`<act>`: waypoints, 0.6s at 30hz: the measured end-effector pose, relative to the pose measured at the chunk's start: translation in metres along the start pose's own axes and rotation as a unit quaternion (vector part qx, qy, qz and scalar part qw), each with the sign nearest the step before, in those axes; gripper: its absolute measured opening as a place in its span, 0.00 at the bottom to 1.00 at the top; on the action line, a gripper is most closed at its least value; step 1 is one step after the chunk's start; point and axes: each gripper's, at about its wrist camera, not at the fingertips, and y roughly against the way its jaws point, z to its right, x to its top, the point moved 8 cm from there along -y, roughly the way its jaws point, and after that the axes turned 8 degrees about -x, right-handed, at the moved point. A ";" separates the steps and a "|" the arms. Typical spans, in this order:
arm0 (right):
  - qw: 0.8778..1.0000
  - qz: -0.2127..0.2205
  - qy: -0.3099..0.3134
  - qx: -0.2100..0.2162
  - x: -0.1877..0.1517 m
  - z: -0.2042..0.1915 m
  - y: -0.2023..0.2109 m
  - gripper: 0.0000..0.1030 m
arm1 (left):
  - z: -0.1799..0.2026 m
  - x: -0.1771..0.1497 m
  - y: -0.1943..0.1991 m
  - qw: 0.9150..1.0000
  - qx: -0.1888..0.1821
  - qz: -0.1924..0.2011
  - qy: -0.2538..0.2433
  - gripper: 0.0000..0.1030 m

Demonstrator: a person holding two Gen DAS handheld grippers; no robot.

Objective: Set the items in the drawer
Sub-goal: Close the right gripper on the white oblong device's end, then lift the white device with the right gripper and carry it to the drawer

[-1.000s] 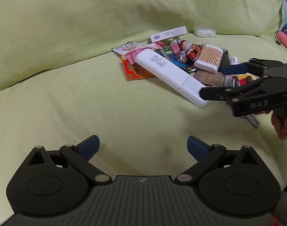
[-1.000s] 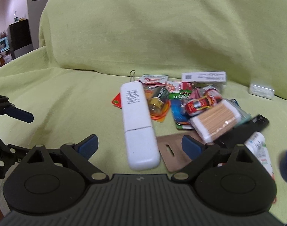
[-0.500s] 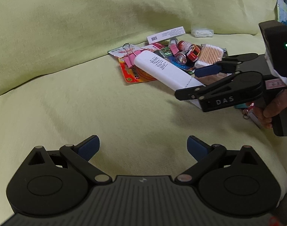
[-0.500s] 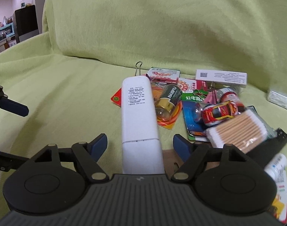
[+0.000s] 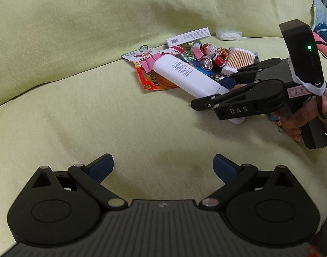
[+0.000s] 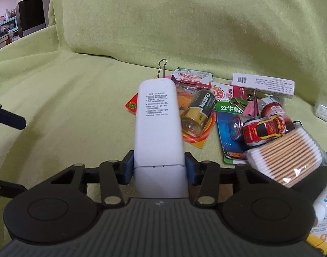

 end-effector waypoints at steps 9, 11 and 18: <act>0.999 -0.002 -0.032 0.016 -0.011 -0.001 0.037 0.42 | 0.011 -0.008 0.009 1.000 -0.013 -0.005 -0.005 0.97; 0.999 -0.003 -0.041 0.017 -0.014 0.001 0.046 0.42 | 0.017 -0.010 0.011 1.000 -0.020 -0.007 -0.008 0.97; 0.996 -0.019 -0.086 0.025 -0.031 0.009 0.076 0.42 | 0.039 -0.015 0.018 0.999 -0.038 -0.013 -0.023 0.97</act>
